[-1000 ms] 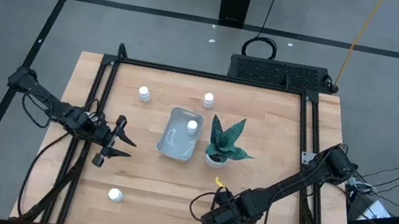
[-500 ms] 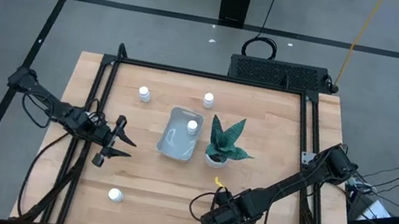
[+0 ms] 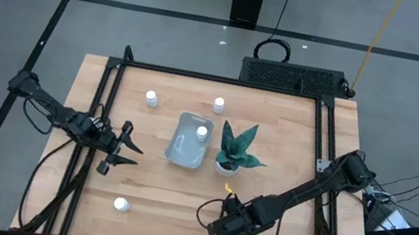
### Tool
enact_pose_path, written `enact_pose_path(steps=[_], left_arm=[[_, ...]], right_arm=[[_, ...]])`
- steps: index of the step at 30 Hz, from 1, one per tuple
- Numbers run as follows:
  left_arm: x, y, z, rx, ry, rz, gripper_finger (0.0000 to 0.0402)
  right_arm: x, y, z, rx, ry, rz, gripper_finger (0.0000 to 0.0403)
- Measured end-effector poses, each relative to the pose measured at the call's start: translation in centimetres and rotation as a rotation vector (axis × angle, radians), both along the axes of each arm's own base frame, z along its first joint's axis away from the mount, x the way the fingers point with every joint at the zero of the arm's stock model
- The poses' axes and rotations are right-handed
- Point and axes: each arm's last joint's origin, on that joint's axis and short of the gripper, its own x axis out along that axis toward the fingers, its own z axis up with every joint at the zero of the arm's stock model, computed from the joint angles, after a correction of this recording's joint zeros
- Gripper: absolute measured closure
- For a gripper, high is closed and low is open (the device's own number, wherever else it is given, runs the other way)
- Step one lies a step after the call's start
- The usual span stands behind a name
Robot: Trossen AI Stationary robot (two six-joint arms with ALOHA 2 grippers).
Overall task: Pick and place pill bottles into a basket
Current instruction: Put the white pill bottle into the gray bin
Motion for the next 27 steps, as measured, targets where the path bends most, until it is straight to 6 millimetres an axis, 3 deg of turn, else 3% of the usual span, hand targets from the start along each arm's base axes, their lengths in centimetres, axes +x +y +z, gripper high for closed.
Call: enact_pose_path(steps=[8, 13, 18, 27], left_arm=[[0.0, 0.0, 0.0, 0.002, 0.003, 0.000, 0.0227], [0.0, 0.0, 0.0, 0.000, 0.000, 0.000, 0.0227], [0.0, 0.0, 0.0, 0.000, 0.000, 0.000, 0.0227], [0.0, 0.0, 0.0, 0.001, 0.002, 0.000, 0.0227]], right_arm=[[1.4, -2.2, 2.7, -0.066, -0.222, -0.026, 0.0253], [1.5, -4.6, 6.4, -0.133, -0.416, -0.064, 0.0253], [2.0, -6.6, 10.9, -0.193, -0.721, -0.096, 0.0253], [1.7, -10.9, 16.6, -0.487, -1.066, -0.117, 0.0253]])
